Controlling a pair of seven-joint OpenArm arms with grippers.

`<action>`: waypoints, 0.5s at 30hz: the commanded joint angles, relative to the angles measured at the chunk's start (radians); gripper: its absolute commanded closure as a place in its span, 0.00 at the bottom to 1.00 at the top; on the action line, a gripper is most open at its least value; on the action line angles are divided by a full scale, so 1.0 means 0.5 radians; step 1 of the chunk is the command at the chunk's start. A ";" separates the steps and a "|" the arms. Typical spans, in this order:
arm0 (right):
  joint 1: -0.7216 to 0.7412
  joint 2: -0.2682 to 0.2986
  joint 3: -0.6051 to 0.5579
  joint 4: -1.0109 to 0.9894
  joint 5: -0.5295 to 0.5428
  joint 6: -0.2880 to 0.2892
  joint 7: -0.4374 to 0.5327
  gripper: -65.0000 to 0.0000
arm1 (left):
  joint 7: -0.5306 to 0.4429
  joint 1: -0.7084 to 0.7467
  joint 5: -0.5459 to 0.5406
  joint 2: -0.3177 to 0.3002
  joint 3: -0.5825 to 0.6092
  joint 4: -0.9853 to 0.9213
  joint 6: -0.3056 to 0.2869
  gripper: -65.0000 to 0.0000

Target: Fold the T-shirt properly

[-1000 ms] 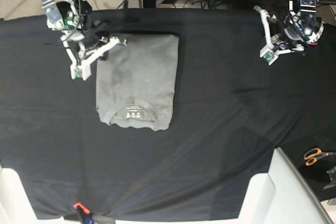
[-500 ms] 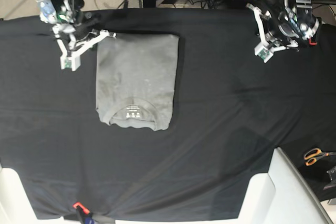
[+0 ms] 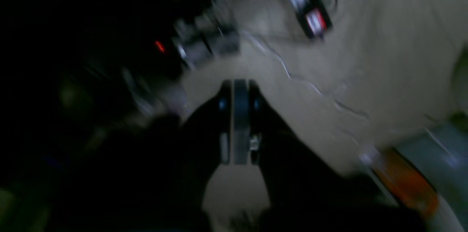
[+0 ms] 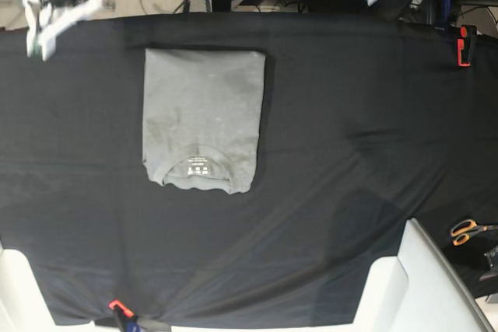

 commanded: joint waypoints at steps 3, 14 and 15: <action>-0.067 0.008 -0.036 -0.194 0.002 0.001 0.045 1.00 | -0.031 0.026 0.004 0.049 0.005 -0.224 -0.003 1.00; 0.618 0.026 -0.969 -1.937 -0.001 0.332 0.505 1.00 | -1.301 -0.695 0.121 0.028 0.388 -2.179 -0.003 1.00; 0.719 -0.017 -1.086 -2.189 -0.001 0.332 0.628 1.00 | -1.507 -0.846 0.136 0.028 0.440 -2.489 -0.003 1.00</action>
